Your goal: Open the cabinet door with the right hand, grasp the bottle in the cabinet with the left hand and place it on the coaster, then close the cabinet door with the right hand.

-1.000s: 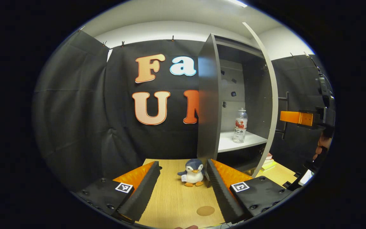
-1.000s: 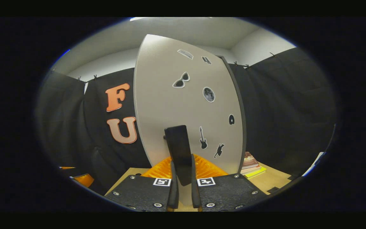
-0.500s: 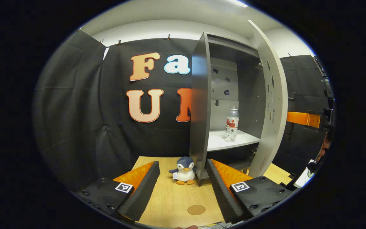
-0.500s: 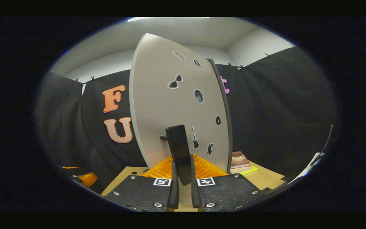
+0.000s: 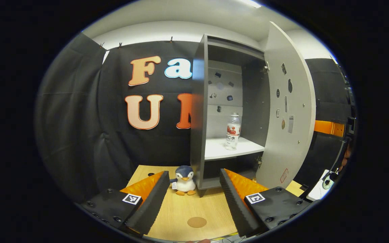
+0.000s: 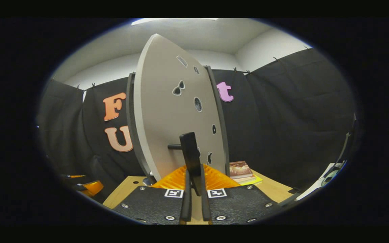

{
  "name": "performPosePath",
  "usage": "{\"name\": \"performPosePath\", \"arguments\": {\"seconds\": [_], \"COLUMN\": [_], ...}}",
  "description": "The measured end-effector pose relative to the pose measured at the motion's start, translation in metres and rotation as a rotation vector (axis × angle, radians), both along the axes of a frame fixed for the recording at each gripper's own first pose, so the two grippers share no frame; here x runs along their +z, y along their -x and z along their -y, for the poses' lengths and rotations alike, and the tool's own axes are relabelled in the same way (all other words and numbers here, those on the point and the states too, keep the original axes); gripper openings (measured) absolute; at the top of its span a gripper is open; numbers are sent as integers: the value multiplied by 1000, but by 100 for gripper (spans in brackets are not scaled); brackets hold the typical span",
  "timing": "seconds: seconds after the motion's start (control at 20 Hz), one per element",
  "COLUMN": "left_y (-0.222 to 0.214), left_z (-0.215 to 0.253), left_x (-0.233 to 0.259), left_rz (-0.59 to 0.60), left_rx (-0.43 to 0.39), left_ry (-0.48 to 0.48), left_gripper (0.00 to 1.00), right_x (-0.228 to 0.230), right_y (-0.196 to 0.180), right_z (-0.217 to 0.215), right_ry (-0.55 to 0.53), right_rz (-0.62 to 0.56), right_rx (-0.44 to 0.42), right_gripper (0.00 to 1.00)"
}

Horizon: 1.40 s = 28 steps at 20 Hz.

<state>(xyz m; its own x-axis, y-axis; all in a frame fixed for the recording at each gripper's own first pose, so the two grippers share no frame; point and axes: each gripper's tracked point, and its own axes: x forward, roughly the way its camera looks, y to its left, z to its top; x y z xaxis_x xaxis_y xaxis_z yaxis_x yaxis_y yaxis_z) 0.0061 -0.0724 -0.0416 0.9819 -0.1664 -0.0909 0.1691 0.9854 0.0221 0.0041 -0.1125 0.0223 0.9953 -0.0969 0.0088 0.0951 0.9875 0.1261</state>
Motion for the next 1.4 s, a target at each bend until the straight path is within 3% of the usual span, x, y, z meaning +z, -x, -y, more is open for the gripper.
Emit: {"name": "performPosePath", "arguments": {"seconds": [0.3, 0.45, 0.5, 1.2, 1.3, 1.4], "left_y": [8, 10, 11, 16, 15, 15], "left_z": [25, 31, 33, 71, 74, 76], "left_x": [-1, -1, -1, 0, 1, 1], "left_rz": [-1, -1, -2, 5, 6, 6], "left_rx": [-20, -13, -10, 27, 37, 45], "left_ry": [-11, -7, -7, -11, -8, -8], "left_gripper": [99, 99, 94, 96, 96, 96], "right_x": [6, 8, 9, 9, 9, 9], "right_y": [11, 16, 17, 20, 20, 22], "right_z": [26, 42, 47, 124, 134, 144], "right_ry": [6, 3, -2, 3, 7, 8], "right_rz": [9, 11, 11, 7, 9, 9], "right_rx": [30, 22, 21, 55, 60, 64], "right_gripper": [12, 9, 11, 11, 10, 2]}}
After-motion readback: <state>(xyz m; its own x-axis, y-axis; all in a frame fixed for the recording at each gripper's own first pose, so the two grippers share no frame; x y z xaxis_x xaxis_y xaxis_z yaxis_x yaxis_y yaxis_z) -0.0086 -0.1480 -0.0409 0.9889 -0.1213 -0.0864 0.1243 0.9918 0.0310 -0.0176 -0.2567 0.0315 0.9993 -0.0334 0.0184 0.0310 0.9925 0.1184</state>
